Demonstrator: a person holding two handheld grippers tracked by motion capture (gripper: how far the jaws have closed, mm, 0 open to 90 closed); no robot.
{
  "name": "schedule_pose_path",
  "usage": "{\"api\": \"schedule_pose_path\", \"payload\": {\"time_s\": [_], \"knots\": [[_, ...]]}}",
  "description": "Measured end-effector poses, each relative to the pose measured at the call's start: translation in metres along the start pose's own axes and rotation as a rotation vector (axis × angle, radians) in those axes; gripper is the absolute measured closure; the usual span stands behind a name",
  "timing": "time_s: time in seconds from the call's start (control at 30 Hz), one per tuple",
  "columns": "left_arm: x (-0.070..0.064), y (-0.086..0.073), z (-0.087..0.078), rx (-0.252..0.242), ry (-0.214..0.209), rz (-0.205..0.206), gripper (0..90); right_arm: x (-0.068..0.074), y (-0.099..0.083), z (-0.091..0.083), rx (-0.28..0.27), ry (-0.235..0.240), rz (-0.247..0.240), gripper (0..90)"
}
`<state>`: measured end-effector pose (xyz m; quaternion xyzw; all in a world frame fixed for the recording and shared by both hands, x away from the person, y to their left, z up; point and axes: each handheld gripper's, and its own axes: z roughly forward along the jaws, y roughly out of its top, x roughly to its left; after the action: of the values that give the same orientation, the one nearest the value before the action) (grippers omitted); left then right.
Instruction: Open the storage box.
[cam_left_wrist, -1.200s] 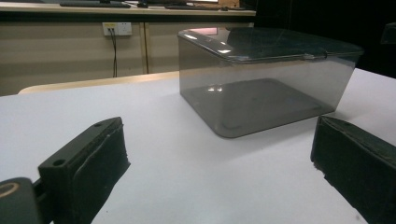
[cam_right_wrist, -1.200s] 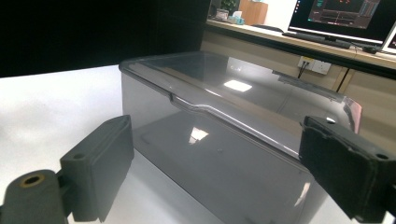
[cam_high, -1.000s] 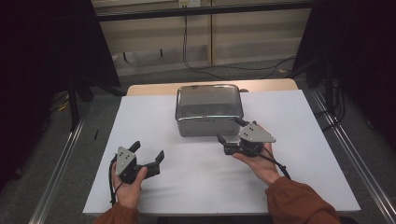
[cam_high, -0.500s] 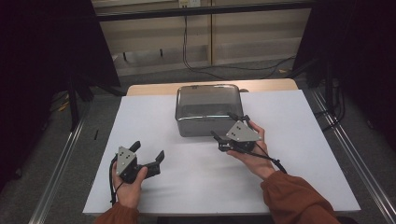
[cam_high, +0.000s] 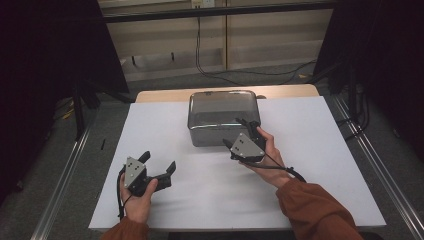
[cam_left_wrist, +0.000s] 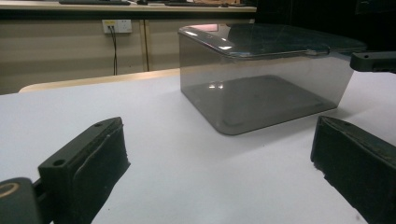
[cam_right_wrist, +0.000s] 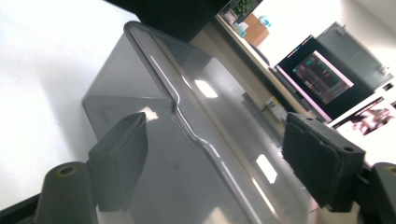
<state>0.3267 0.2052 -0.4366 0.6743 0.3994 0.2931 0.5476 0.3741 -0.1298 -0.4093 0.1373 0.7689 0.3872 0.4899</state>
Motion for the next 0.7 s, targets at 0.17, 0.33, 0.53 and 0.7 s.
{"api": "schedule_pose_path", "payload": {"time_s": [0.17,0.33,0.53,0.7], "knots": [[0.000,0.000,0.000,-0.004,-0.001,-0.001,3.4,0.006,0.003,0.004,0.013,-0.007,-0.129,26.7],[0.000,0.000,0.000,-0.003,0.000,0.000,3.3,0.012,0.005,0.008,0.054,-0.008,-0.227,33.3],[0.001,0.000,0.000,0.001,0.000,0.004,3.4,0.017,0.005,0.012,0.089,-0.032,-0.356,40.1],[0.001,0.000,-0.001,0.005,-0.001,0.007,3.4,0.022,0.005,0.016,0.104,-0.046,-0.439,46.6]]}}
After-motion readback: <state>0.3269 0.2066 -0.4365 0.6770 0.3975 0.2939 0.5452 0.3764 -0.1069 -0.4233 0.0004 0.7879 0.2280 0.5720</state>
